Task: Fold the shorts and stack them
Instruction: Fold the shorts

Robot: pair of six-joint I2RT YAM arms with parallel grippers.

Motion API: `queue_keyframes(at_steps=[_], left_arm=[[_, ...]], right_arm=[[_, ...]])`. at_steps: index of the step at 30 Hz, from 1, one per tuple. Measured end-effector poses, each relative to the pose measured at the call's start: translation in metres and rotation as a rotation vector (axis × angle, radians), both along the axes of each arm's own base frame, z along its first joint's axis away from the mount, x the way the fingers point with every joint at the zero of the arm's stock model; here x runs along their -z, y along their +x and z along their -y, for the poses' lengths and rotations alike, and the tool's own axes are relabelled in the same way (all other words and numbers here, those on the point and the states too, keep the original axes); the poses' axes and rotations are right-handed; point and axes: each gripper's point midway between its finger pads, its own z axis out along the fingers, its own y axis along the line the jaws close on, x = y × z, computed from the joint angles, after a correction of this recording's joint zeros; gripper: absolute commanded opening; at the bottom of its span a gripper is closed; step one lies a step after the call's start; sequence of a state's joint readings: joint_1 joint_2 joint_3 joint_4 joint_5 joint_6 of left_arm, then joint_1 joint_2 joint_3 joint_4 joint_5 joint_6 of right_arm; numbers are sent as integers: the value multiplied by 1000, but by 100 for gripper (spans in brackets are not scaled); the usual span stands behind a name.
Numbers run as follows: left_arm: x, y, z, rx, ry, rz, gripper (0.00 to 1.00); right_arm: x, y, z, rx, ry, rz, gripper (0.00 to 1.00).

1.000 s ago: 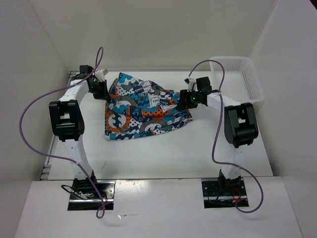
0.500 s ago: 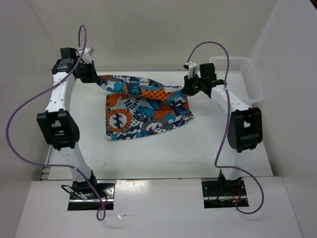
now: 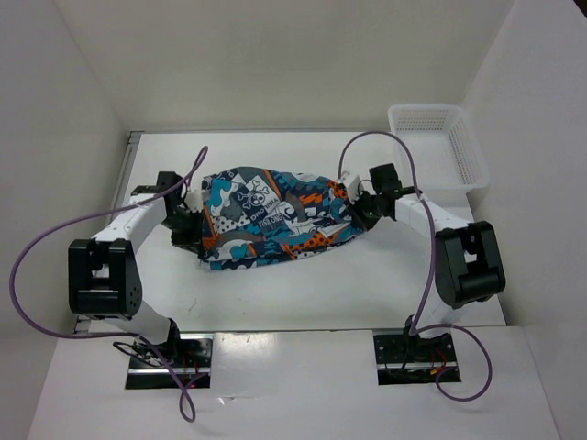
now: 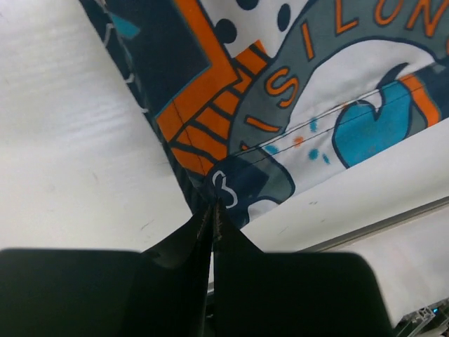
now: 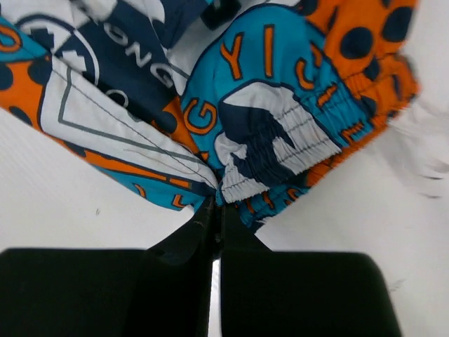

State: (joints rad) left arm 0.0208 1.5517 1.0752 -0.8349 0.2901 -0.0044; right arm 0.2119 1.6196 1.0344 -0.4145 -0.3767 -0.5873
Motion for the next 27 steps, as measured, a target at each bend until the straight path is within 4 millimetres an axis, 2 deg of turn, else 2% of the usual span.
queue_keyframes(at_steps=[2,4,8,10,14,16,18,19,20,21,22,25,27], left_arm=[[10,-9,-2,6,28,-34,5],[14,-7,-3,9,46,-36,5],[18,0,-5,13,66,-28,3],[10,8,-5,14,74,-6,3],[-18,32,-3,16,71,89,3],[-24,30,-2,18,70,107,3],[-21,20,-1,24,71,87,7],[-16,13,-1,27,73,69,13],[-11,6,-1,31,75,43,20],[-3,-4,-1,34,78,8,26],[2,-13,-2,34,81,-22,31],[11,-32,-2,36,82,-91,38],[11,-37,-2,33,69,-111,48]], right_arm=[[16,-14,1,-31,-38,-25,0],[23,-22,2,-57,-65,-32,0],[14,-20,5,-75,-93,17,0],[4,-17,6,-82,-98,49,0],[-9,-11,7,-114,-116,89,0],[-9,-13,8,-128,-126,88,0],[-7,-17,9,-138,-134,77,1],[-7,-18,10,-142,-137,74,5],[-6,-20,10,-145,-140,71,14],[-5,-21,11,-146,-143,67,37],[-4,-23,12,-143,-145,63,48],[2,-28,16,-146,-164,50,53],[3,-29,17,-141,-169,43,53]])
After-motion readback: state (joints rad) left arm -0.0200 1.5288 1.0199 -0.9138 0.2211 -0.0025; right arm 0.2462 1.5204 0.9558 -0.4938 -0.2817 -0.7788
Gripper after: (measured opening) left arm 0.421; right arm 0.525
